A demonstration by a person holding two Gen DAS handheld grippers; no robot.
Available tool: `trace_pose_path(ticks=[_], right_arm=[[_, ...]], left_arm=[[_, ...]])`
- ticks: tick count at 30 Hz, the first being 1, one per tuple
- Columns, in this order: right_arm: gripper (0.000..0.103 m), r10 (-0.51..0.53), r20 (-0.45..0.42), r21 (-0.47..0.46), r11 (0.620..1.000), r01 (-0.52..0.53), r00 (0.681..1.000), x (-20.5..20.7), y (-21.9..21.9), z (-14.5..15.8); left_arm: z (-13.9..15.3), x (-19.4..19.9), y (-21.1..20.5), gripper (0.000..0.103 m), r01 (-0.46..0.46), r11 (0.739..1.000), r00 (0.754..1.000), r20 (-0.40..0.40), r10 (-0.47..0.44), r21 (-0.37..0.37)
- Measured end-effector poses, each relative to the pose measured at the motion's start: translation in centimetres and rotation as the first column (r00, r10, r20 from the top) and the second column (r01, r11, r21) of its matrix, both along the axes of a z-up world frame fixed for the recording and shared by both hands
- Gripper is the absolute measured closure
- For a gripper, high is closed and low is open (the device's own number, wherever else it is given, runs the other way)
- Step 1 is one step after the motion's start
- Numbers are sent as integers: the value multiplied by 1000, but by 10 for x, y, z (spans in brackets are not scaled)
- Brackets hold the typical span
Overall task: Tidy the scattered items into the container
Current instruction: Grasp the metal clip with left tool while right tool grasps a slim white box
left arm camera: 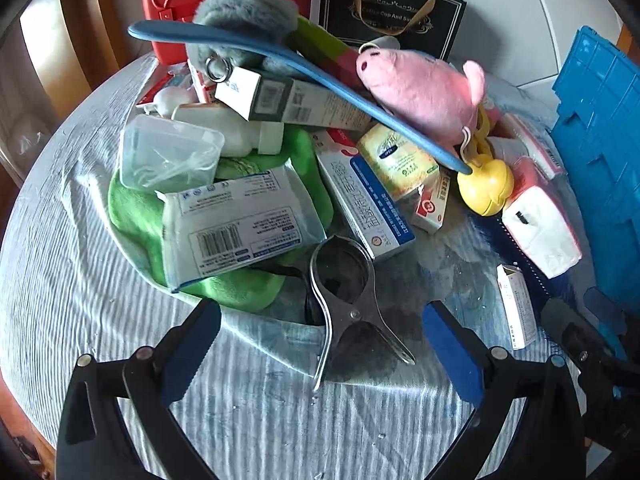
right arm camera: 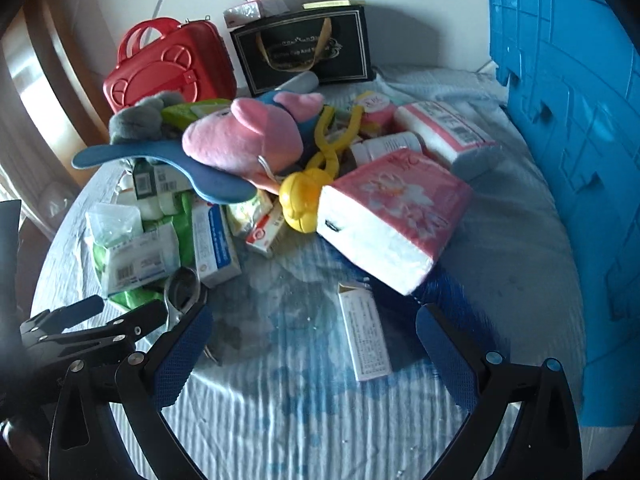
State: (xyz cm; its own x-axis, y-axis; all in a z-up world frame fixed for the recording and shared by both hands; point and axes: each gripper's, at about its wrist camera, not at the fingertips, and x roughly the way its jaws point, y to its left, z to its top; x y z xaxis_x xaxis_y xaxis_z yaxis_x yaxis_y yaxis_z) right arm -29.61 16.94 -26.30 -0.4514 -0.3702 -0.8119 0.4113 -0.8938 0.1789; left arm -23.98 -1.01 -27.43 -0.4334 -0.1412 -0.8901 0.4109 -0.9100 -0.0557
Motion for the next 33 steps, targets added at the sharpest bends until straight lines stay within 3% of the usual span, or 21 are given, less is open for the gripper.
trace_pose_path(ticks=[11,13,14,16,29,31,33], right_arm=[[0,-13,78,-3,1000,14,997,-13,9,-51],[4,-19,82,12,1000,18,996,-14,9,-57],[12,-20,86,23,1000,18,996,-15,9,-60],[16,-18,51,49,999,16,999,-13,8,-62],[15,2,-62,51,999,1,998,-1,10,-68],[25,-21,-73,68,997,26,997,0,10,-67],[45,-40,-85,58,997,45,996,3,12,-65]], left_arm=[[-48,-24,24,3,-25,1000,998,53,26,-7],[-56,-26,27,2,-28,999,998,64,29,-16],[-56,-27,30,3,-24,999,998,49,26,-34],[-58,-28,33,0,-24,999,999,29,25,-37],[-63,-11,40,0,-40,995,994,-109,30,-92],[-62,-11,40,0,-42,995,994,-104,32,-90],[-62,-10,40,0,-44,995,994,-103,34,-91]])
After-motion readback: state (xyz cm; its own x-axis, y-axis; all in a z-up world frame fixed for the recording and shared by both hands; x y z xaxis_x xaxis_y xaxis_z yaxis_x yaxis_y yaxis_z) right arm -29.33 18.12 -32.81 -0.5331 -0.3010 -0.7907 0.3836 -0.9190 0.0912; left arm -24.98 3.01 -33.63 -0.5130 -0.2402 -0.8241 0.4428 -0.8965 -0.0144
